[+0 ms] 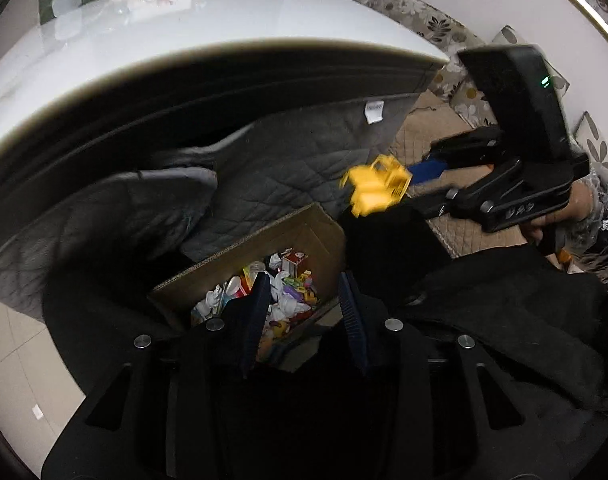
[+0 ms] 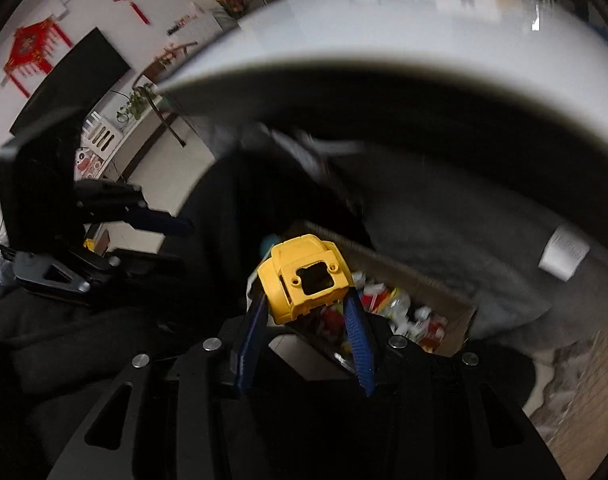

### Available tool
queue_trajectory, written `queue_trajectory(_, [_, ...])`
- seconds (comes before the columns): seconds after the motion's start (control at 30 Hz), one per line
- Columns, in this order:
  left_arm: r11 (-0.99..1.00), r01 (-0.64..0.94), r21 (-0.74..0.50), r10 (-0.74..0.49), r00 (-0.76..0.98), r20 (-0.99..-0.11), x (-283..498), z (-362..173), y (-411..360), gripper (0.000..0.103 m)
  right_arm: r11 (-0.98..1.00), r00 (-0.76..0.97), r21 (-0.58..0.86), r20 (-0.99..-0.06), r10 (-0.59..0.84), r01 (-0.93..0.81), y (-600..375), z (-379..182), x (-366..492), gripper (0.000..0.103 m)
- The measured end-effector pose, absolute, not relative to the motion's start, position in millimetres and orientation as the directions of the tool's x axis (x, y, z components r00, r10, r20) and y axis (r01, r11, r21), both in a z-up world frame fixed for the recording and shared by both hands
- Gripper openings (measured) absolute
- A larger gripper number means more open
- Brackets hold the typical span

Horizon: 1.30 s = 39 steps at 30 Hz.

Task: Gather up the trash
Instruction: 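Drop the bear keychain and yellow toy car into the cardboard box, then grasp the clear plastic capsule with the left tool while the right grasps crumpled paper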

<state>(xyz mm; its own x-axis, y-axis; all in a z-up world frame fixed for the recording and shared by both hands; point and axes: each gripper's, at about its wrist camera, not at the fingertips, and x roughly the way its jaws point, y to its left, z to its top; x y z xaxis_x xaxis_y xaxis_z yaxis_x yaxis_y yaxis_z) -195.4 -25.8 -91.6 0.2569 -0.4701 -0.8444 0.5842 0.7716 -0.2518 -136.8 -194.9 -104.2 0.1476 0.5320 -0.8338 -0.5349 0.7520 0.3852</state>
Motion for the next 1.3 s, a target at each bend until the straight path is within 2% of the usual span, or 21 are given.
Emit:
queue_trajectory(0.07, [0.782,0.582,-0.222,-0.445,0.273,-0.853,-184.4,-102.7,-28.7,0.036,0.76,0.125,0.385,-0.847,0.516,-0.523,-192.1,-131.3,-129.8,0.043])
queue_trajectory(0.1, [0.797,0.575,-0.187,-0.408,0.284,-0.868,-172.4,-114.8,-32.5,0.042,0.764,0.107,0.379,-0.859,0.5,-0.522,-190.3,-143.4,-124.5,0.05])
queue_trajectory(0.13, [0.806,0.568,-0.168,-0.386,0.287,-0.877,-160.0,-122.1,-33.6,0.059,0.77,0.093,0.369,-0.872,0.48,-0.521,-188.3,-155.9,-119.0,0.066])
queue_trajectory(0.2, [0.833,0.536,-0.138,-0.337,0.294,-0.894,-143.2,-142.4,-36.4,0.062,0.79,0.073,0.344,-0.896,0.437,-0.508,-184.6,-178.7,-110.9,0.067])
queue_trajectory(0.27, [0.856,0.5,-0.132,-0.31,0.292,-0.905,-131.2,-150.5,-35.0,0.062,0.795,0.058,0.359,-0.896,0.44,-0.489,-189.2,-181.1,-109.9,0.062])
queue_trajectory(0.4, [0.889,0.449,-0.089,-0.276,0.37,-0.887,-129.9,-121.7,-27.5,0.062,0.77,0.141,0.363,-0.855,0.499,-0.524,-204.7,-127.3,-123.9,0.062])
queue_trajectory(0.5, [0.918,0.396,-0.029,-0.22,0.448,-0.867,-130.4,-80.1,-20.3,0.062,0.734,0.245,0.38,-0.771,0.588,-0.563,-221.4,-57.8,-127.1,0.063])
queue_trajectory(0.67, [0.955,0.297,0.02,-0.162,0.574,-0.803,-108.6,-2.9,-9.6,0.064,0.709,0.396,0.352,-0.64,0.659,-0.61,-235.6,38.7,-98.1,0.077])
queue_trajectory(0.73, [0.966,0.254,0.049,-0.129,0.637,-0.76,-86.1,23.8,-8.5,0.07,0.718,0.458,0.329,-0.592,0.663,-0.614,-236.7,68.1,-68.6,0.079])
queue_trajectory(0.8, [0.977,0.204,0.062,-0.099,0.692,-0.715,-55.8,45.1,-7.2,0.072,0.752,0.533,0.278,-0.563,0.631,-0.597,-234.7,91.9,-27.9,0.083])
queue_trajectory(0.87, [0.987,0.141,0.081,-0.05,0.739,-0.671,-17.3,55.4,-4.0,0.074,0.798,0.611,0.228,-0.538,0.58,-0.557,-232.7,104.1,18.8,0.087])
queue_trajectory(0.97, [0.992,0.05,0.119,0.042,0.747,-0.664,38.8,51.8,-1.5,0.075,0.853,0.685,0.172,-0.528,0.502,-0.493,-217.8,106.6,98.7,0.088])
queue_trajectory(1.13, [0.999,-0.016,0.048,0.046,0.675,-0.737,120.4,25.2,5.7,0.075,0.877,0.677,0.105,-0.595,0.433,-0.47,-169.5,83.4,230.5,0.089])
queue_trajectory(1.3, [0.998,-0.048,0.027,0.052,0.655,-0.754,162.3,13.0,16.3,0.075,0.882,0.61,0.135,-0.675,0.416,-0.452,-119.4,43.3,341.4,0.088])
